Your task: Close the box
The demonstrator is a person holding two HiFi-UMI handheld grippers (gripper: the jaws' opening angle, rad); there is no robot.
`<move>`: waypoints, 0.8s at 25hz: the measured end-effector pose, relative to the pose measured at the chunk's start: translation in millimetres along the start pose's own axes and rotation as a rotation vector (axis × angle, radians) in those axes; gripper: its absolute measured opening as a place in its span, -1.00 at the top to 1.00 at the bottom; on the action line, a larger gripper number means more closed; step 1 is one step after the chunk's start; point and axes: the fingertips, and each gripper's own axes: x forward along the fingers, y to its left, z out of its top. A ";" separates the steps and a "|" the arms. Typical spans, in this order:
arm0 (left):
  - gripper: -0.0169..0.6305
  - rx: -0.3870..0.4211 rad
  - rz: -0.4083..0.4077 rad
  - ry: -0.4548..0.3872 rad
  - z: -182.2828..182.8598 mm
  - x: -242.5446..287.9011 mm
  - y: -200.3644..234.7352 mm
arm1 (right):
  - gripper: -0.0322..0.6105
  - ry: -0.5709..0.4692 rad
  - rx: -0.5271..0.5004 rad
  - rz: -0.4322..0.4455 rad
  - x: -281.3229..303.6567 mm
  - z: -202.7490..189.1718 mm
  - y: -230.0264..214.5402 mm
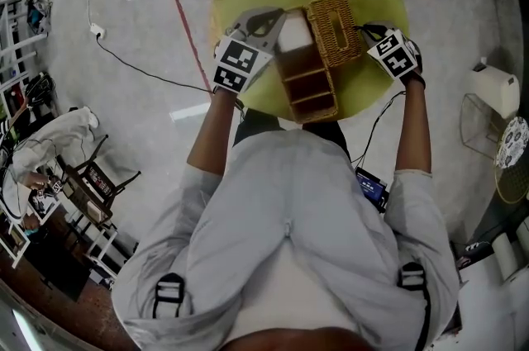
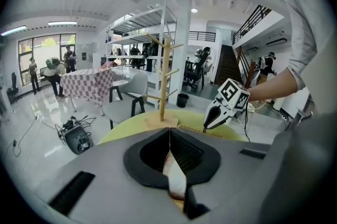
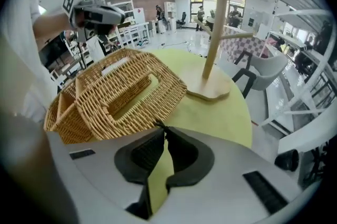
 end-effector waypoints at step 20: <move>0.86 -0.012 -0.066 -0.155 16.9 -91.7 27.7 | 0.77 -0.186 0.232 -0.241 -112.4 92.4 35.8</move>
